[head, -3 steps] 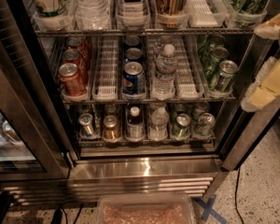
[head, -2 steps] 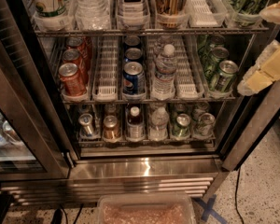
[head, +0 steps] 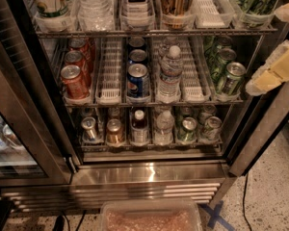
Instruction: Pick green can from top shelf of fridge
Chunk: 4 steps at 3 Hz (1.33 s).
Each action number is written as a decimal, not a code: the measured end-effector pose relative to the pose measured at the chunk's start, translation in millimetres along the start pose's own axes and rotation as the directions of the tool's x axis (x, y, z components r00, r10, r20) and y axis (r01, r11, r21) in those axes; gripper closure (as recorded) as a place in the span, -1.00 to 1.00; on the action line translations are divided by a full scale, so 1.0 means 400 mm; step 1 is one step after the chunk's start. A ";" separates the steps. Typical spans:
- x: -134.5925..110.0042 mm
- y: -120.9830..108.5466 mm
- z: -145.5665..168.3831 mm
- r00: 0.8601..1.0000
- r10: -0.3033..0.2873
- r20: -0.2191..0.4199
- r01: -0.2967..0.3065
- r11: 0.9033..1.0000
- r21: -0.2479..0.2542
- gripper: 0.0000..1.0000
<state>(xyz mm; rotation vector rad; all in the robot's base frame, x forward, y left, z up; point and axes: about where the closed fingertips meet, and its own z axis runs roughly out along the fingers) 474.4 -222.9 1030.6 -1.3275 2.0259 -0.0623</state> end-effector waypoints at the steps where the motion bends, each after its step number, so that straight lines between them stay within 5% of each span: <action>1: 0.015 -0.039 -0.005 0.997 0.067 0.027 -0.069 0.994 0.082 -1.00; 2: 0.026 -0.083 -0.015 0.990 0.130 0.056 -0.138 0.977 0.161 -1.00; 4: 0.032 -0.156 0.002 0.960 0.261 0.102 -0.279 0.927 0.249 -1.00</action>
Offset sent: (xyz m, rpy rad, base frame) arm 0.0333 -0.0464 0.0186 0.1238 -0.1745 -0.2778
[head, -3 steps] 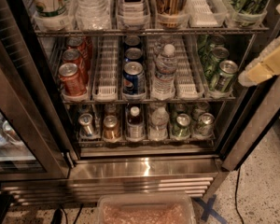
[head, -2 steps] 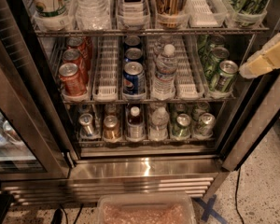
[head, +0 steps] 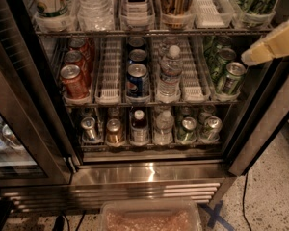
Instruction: Pick green can from top shelf of fridge
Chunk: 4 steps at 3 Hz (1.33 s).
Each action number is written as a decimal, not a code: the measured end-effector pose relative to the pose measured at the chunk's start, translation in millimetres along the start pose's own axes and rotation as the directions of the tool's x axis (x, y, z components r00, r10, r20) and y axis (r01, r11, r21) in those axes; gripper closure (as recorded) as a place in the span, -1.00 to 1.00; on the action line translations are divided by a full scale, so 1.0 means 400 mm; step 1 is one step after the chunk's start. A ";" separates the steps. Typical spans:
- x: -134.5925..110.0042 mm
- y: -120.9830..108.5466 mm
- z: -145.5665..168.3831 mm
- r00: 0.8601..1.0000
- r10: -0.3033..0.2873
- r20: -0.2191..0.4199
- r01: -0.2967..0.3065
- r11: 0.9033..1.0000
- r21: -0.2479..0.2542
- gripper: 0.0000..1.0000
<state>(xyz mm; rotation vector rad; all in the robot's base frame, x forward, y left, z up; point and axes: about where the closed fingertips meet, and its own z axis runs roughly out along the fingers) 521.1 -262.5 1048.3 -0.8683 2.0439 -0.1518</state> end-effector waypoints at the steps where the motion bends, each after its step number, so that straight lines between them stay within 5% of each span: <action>1: -0.024 -0.020 0.006 0.995 0.071 0.073 -0.073 0.997 0.029 -1.00; 3: -0.031 -0.021 0.008 0.990 0.067 0.121 -0.072 0.997 0.038 -1.00; 4: -0.002 -0.020 0.032 0.974 0.089 0.210 -0.101 0.994 0.046 -1.00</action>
Offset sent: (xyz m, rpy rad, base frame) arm 0.0120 0.0013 0.0099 0.1211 -0.0899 -0.0359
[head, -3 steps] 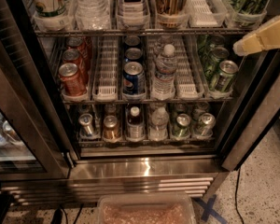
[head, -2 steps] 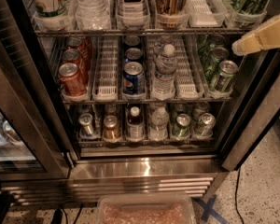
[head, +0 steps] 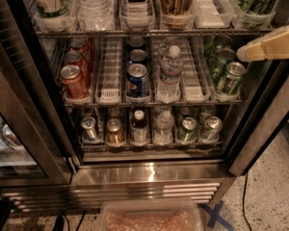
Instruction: Pick green can from top shelf of fridge
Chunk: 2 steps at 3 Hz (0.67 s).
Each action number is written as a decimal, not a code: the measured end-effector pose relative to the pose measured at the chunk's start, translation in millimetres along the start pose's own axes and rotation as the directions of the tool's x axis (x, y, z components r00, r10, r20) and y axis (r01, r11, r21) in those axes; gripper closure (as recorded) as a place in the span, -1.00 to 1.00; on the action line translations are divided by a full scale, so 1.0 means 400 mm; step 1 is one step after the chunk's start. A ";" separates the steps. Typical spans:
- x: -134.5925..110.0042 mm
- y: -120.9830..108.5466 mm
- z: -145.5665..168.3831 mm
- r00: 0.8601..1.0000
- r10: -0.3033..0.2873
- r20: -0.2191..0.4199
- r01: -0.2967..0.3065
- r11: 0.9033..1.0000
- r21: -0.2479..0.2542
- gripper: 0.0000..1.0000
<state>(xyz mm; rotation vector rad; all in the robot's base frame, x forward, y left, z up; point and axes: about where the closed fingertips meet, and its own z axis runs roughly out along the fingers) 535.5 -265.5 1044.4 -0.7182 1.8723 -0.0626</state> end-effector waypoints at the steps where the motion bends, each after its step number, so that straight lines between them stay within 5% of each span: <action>1: -0.004 -0.014 0.001 0.991 0.059 0.122 -0.062 0.998 0.024 -1.00; 2: -0.078 0.022 -0.015 0.951 0.126 0.283 -0.136 0.991 0.014 -1.00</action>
Offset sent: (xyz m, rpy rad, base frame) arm 0.0034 0.0023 0.0249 0.3174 -0.2711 -0.0331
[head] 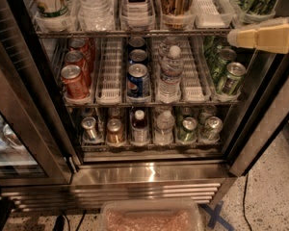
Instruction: Pick green can from top shelf of fridge
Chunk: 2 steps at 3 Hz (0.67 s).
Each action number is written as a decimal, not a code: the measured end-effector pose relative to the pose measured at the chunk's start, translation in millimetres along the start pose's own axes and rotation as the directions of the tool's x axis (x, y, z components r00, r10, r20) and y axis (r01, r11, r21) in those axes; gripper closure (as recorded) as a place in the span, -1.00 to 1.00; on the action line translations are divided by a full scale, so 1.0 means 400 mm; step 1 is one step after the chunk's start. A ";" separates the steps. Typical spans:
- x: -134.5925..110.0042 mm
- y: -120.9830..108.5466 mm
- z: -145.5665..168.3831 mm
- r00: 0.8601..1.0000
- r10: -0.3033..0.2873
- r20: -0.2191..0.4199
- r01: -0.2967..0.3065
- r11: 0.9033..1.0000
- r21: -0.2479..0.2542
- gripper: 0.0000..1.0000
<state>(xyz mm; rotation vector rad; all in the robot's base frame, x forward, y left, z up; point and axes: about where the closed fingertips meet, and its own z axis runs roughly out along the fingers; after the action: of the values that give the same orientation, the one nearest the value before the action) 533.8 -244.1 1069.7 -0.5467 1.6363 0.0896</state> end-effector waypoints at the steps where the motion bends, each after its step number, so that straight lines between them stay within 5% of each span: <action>1: 0.000 0.000 0.000 1.000 0.000 0.000 0.000 1.000 0.000 -1.00; 2: -0.002 0.010 0.009 0.999 -0.035 0.005 0.035 0.999 0.012 -1.00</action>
Offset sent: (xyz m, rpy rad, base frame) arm 0.0046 0.0060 -0.0076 -0.0649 -0.0433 -0.0177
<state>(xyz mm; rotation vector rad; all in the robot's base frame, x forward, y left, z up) 535.5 -239.0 1069.0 -0.5655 1.6207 0.0551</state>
